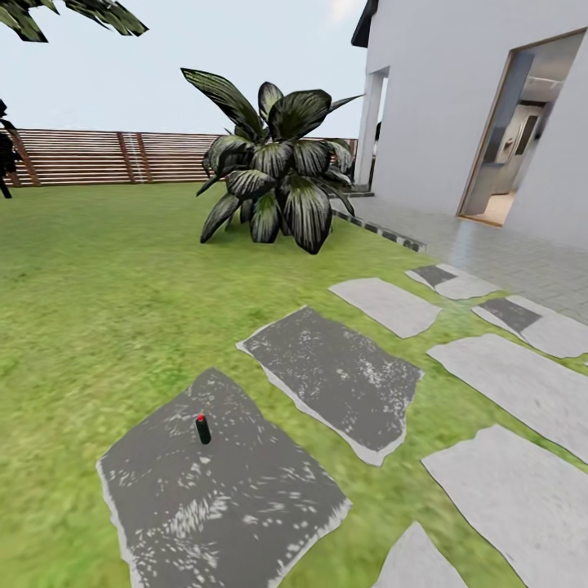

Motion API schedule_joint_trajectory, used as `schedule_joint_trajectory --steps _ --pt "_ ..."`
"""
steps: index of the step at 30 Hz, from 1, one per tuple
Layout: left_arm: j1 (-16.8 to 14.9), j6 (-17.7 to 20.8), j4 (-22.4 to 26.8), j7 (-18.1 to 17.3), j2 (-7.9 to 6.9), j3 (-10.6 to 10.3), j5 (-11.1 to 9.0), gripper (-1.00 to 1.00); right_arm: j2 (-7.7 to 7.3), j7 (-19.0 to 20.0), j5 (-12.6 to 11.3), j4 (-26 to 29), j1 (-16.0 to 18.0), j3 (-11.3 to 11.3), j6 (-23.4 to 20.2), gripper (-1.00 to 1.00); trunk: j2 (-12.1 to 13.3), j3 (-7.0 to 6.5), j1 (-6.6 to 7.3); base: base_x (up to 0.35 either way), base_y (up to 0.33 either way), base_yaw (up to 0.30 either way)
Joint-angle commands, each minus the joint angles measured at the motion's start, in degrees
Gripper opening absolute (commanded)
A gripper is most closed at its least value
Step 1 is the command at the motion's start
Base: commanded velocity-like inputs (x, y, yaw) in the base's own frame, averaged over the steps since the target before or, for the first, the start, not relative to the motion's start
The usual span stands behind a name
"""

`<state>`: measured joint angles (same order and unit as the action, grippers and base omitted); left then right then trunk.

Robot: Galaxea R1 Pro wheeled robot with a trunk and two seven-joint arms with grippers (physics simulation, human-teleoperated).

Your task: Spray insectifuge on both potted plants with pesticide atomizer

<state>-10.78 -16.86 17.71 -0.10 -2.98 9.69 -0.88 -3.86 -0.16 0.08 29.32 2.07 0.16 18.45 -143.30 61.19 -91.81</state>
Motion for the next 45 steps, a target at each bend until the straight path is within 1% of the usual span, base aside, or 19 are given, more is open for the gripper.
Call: schedule_joint_trajectory --steps 1,21,45 --pt "0.0 -0.2 0.0 0.0 0.00 0.1 -0.1 1.00 0.00 0.0 0.0 -0.1 0.0 0.0 0.2 1.00 0.0 0.05 -0.02 0.275 -0.171 0.000" --pt "0.0 -0.2 0.0 -0.1 0.08 0.1 -0.1 1.00 0.00 0.0 0.0 -0.1 0.0 0.0 0.2 1.00 0.0 0.05 -0.02 0.273 -0.172 0.001" --pt "0.0 -0.2 0.0 -0.1 0.14 0.1 -0.1 1.00 0.00 0.0 0.0 -0.1 0.0 0.0 0.2 1.00 0.0 0.05 -0.02 0.235 -0.195 0.192"
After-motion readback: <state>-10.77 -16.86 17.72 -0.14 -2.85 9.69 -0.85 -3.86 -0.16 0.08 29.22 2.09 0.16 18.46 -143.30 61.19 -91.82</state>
